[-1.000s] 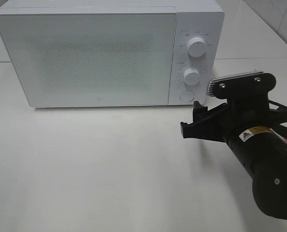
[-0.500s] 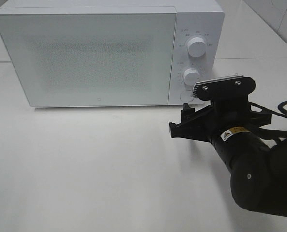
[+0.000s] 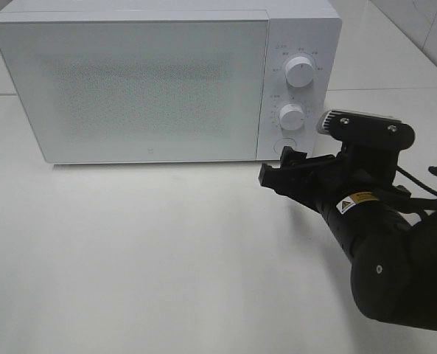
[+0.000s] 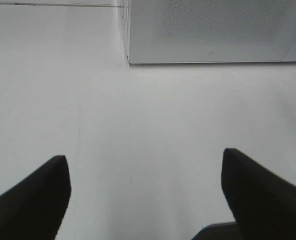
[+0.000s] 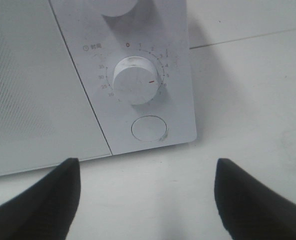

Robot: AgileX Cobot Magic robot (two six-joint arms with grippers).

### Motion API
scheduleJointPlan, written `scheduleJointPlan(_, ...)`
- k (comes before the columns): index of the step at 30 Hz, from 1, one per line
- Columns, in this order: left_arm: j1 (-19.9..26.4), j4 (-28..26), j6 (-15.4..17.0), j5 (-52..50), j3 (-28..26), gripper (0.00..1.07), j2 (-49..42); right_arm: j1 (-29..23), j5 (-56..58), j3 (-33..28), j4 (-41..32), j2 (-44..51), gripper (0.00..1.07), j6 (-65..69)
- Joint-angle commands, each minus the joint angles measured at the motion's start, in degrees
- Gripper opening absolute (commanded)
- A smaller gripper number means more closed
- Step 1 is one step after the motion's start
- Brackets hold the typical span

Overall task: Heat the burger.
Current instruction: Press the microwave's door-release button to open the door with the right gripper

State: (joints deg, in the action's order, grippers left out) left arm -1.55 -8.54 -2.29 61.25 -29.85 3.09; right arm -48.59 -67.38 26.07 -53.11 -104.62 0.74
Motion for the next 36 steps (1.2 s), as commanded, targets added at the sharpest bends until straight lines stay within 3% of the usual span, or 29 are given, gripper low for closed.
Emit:
scheduleJointPlan(1,-0.23,-0.11,-0.06,0.11,0.17,0.78,0.06,-0.34,-0.63,0.52,0.17,-0.06,0.67,11.63)
scheduleJointPlan(5,-0.23,-0.11,-0.06,0.11,0.17,0.78,0.06,-0.34,-0.46,0.52,0.17,-0.06,0.62,23.72)
scheduleJointPlan(7,-0.23,-0.11,-0.06,0.11,0.17,0.78,0.06,-0.34,0.11,0.52,0.17,-0.06,0.53,33.29)
scheduleJointPlan(10,-0.23,-0.11,-0.06,0.11,0.17,0.78,0.06,-0.34,0.40,0.52,0.17,-0.06,0.50,36.21)
scheduleJointPlan(15,-0.23,-0.11,-0.06,0.11,0.17,0.78,0.06,-0.34,1.32,0.52,0.34,-0.06,0.28,53.00)
scheduleJointPlan(28,-0.23,-0.11,-0.06,0.11,0.17,0.78,0.06,-0.34,2.81,0.63,0.52,-0.06,0.00,65.83)
scheduleJointPlan(36,-0.23,-0.06,-0.06,0.11,0.17,0.78,0.06,1.09,4.13,2.86,0.63,-0.52,0.00,66.12)
